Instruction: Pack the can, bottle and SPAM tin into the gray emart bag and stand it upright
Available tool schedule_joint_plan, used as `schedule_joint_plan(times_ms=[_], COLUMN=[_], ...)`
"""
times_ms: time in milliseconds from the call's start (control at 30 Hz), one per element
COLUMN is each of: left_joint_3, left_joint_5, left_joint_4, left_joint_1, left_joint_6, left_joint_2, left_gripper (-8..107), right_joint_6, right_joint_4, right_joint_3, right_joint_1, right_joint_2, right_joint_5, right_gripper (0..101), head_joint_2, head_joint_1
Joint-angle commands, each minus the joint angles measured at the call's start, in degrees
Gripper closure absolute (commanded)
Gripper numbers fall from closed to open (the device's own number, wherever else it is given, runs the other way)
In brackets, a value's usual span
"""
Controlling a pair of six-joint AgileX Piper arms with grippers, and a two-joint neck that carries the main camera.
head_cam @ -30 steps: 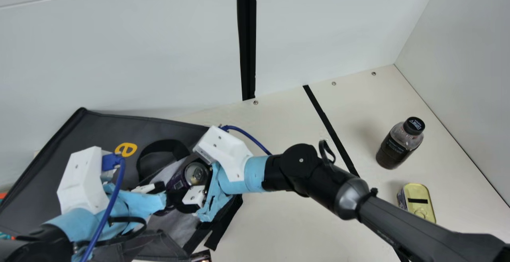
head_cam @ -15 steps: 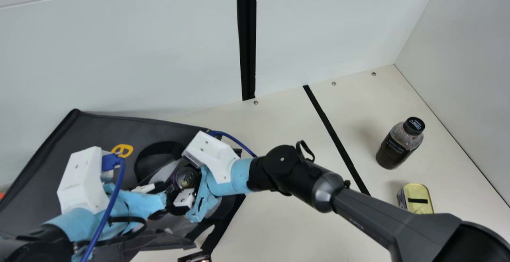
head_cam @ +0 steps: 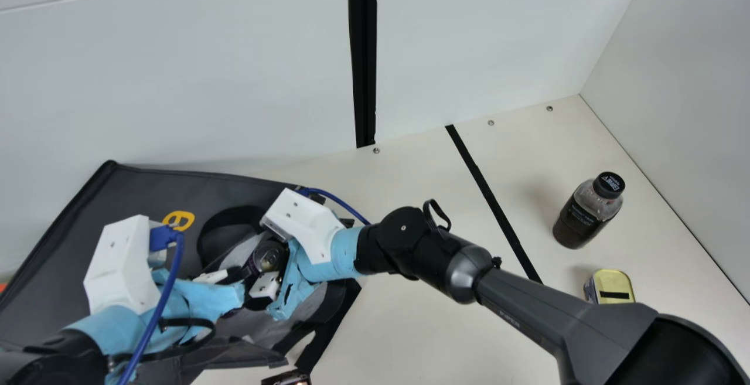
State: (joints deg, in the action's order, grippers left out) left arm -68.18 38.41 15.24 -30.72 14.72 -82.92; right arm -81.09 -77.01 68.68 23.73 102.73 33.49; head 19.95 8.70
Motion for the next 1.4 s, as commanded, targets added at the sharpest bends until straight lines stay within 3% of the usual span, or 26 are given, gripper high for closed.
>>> schedule_joint_plan(times_ms=[0, 500, 1367], left_joint_3=[0.0, 0.0, 0.0], left_joint_5=[0.0, 0.0, 0.0], left_joint_4=[0.0, 0.0, 0.0], left_joint_1=[0.0, 0.0, 0.0], left_joint_6=[0.0, 0.0, 0.0], left_joint_2=[0.0, 0.0, 0.0], left_gripper=[107, 107, 107], right_joint_6=[0.5, 2.3, 0.8], right_joint_4=[0.4, 4.1, 9.9], right_joint_3=[0.1, -0.3, -1.5], right_joint_1=[-0.1, -1.6, -11.6], right_joint_2=[-0.1, -2.4, -9.7], right_joint_5=[0.1, 2.9, 15.0], right_gripper=[55, 6, 6], head_joint_2=[0.0, 0.0, 0.0], head_joint_1=[1.3, 1.3, 1.3])
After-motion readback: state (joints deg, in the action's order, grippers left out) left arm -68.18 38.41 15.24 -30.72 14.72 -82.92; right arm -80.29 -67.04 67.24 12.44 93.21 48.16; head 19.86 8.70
